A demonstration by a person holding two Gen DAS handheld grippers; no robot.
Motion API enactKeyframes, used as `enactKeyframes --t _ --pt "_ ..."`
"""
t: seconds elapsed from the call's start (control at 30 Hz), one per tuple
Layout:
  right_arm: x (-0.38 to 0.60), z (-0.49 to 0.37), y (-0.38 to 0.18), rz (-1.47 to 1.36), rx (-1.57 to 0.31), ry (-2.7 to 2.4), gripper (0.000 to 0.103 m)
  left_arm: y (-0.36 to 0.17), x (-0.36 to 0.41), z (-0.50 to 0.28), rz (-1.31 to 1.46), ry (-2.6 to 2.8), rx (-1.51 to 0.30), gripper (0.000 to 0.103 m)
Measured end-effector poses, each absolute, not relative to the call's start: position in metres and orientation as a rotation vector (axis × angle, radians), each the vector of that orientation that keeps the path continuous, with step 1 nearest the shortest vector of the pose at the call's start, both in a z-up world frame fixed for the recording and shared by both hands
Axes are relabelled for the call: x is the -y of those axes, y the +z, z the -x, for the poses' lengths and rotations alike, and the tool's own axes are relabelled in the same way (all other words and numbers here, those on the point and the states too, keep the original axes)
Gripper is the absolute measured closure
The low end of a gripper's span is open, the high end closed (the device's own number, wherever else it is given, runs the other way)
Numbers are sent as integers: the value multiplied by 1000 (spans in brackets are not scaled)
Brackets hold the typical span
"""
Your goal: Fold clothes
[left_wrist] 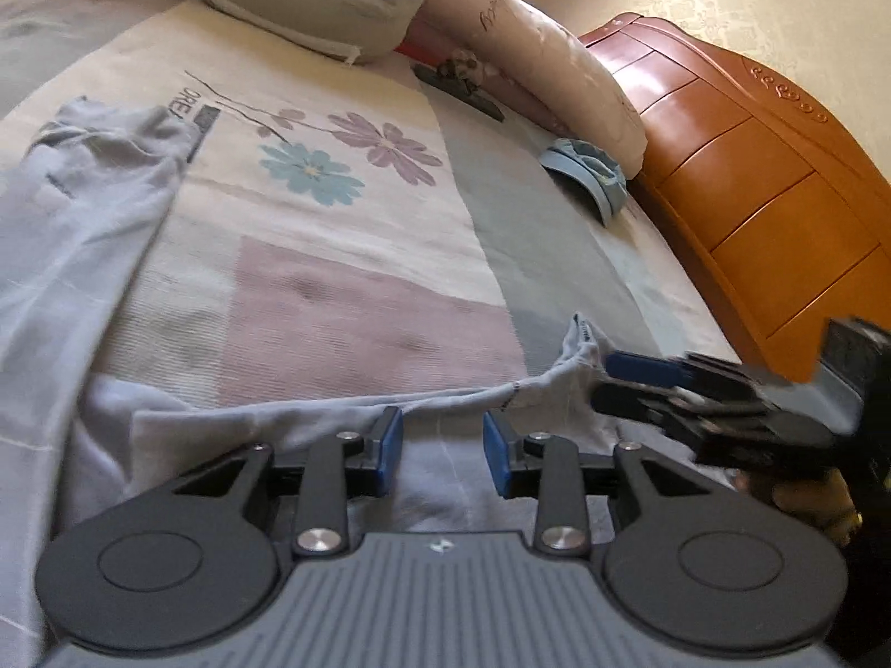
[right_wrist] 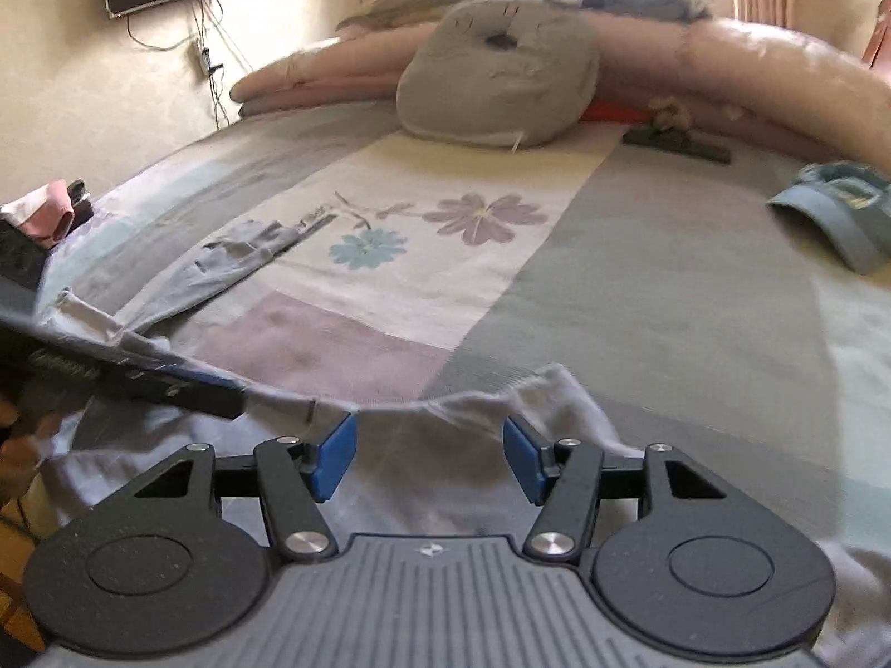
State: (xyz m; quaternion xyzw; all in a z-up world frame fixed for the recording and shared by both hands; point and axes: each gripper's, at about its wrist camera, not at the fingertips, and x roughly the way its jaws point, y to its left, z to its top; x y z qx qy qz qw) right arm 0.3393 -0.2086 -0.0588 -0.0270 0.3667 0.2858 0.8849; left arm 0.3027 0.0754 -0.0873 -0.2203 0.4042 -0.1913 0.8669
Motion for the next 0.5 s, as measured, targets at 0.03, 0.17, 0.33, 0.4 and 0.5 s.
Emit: enactKeyframes --t 0.03,0.17,0.33,0.4,0.5 --pt "205 -348 -64 51 -784 593 39 -87 -77 -302 458 -394 -844 71" --pt "218 -364 -72 33 -772 506 41 -90 -86 -303 497 -385 -852 77" --pt "237 -338 -42 -2 -779 481 33 -74 -80 -309 486 -417 -870 72" --pt "246 -315 -38 -7 -798 465 26 -62 -73 -312 473 -453 -852 68" --pt "263 -288 -48 -26 -855 408 23 -46 -54 -323 471 -552 -839 63"
